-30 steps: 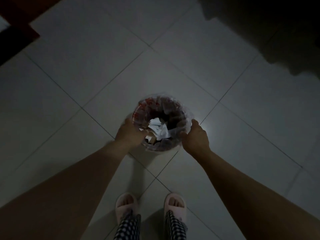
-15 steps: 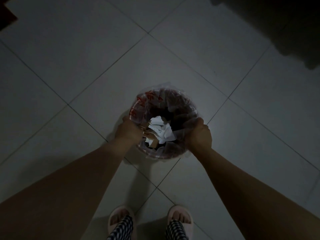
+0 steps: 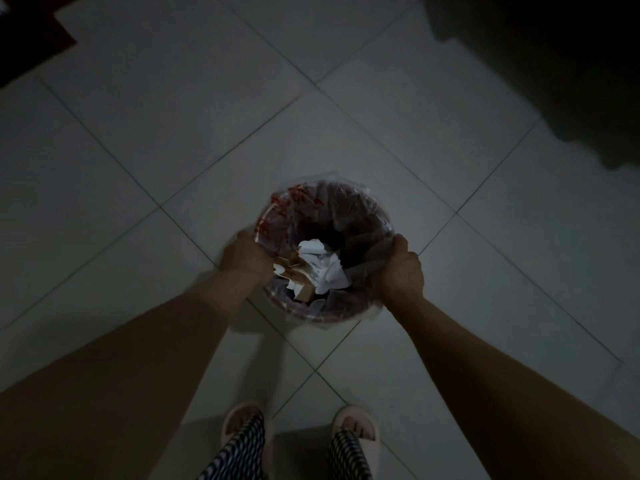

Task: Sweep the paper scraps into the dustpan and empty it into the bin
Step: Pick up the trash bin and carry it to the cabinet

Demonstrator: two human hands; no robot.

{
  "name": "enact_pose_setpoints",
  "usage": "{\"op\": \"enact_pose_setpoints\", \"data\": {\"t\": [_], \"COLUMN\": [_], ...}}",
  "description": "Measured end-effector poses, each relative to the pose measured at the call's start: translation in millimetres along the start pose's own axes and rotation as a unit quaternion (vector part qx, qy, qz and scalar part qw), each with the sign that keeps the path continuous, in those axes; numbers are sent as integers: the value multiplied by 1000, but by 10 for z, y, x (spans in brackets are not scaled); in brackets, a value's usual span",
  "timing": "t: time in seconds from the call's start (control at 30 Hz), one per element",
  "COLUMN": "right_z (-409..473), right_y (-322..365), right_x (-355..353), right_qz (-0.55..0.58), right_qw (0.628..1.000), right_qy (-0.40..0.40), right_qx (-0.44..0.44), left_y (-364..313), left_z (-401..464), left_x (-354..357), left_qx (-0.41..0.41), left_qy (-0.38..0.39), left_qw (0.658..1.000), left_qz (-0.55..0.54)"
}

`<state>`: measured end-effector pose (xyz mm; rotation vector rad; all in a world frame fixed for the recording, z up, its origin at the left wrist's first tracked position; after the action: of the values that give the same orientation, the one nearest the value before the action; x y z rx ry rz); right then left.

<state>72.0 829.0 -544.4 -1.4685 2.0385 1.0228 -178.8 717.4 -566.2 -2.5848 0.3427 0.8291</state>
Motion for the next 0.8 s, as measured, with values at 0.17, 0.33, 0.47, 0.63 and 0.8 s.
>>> {"op": "enact_pose_setpoints", "data": {"t": [0.17, 0.33, 0.47, 0.63, 0.8], "right_z": [-483, -1053, -1562, -2194, -2839], "right_y": [410, 874, 1272, 1769, 2285], "right_x": [-348, -764, -1056, -1309, -1435], "right_qz": [-3, -9, -15, -41, -62], "right_qw": [1000, 999, 997, 993, 984], "right_qy": [-4, 2, 13, 42, 62], "right_qx": [-27, -52, -75, -104, -156], "left_y": [5, 57, 165, 371, 760], "left_z": [-476, -1043, -1520, -2107, -2734], "left_x": [-534, -1125, -1621, -2192, -2695], "left_qx": [-8, -17, -29, -43, -68], "left_qy": [-13, -25, -38, -55, -87], "left_qw": [1000, 999, 998, 996, 990], "left_qz": [-8, -14, -37, -53, -87]}}
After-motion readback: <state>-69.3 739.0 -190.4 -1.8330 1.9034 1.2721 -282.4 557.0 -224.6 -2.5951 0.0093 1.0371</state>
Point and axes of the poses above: each hand's wrist, its own z-axis towards the middle knuckle, its own x-axis out of the palm, y = z × x, the point moved 10 cm from there along z, towards the middle knuckle, and after that the axes turned 8 degrees about y, right-handed, at the moved point
